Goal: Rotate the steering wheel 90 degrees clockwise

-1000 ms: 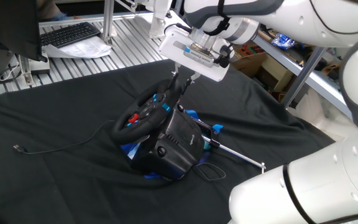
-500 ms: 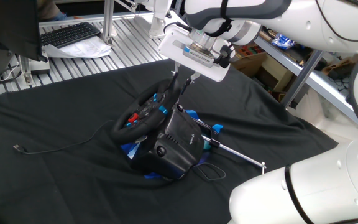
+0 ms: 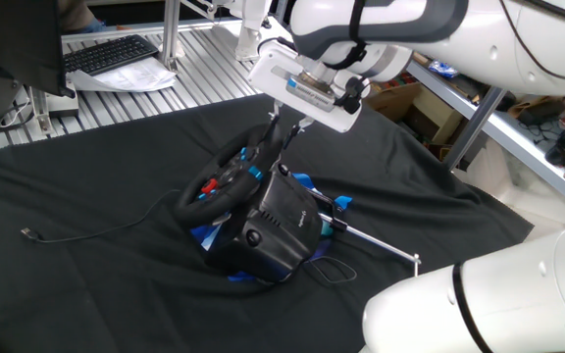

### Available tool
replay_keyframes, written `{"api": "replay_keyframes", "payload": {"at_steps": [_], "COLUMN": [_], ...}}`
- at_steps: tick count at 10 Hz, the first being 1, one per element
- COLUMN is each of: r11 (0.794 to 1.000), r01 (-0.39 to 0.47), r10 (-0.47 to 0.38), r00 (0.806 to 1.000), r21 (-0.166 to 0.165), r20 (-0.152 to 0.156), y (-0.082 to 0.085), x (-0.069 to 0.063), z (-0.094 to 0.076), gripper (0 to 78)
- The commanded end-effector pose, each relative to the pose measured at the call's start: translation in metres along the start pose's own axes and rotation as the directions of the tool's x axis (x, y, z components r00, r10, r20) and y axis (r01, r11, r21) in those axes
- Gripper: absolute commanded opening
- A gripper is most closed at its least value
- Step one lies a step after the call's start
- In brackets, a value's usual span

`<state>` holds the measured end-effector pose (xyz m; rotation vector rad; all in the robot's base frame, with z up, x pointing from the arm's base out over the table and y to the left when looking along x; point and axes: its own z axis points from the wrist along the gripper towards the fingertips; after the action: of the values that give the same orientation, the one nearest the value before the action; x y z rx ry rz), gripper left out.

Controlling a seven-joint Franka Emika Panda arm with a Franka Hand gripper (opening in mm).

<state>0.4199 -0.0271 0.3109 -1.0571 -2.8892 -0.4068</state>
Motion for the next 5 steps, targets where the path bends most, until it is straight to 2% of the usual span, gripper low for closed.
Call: {"api": "replay_keyframes", "payload": {"at_steps": [1, 5], "r11": [1.000, 1.000], "r01": [-0.007, -0.026], "r10": [0.007, 0.026], "r00": [1.000, 1.000], "r21": [0.003, -0.001], "r20": [0.000, 0.011], "y": [-0.0004, 0.0012], "x": [0.0036, 0.0102], "z": [0.0047, 0.0087], "gripper": [1.1, 1.1]}}
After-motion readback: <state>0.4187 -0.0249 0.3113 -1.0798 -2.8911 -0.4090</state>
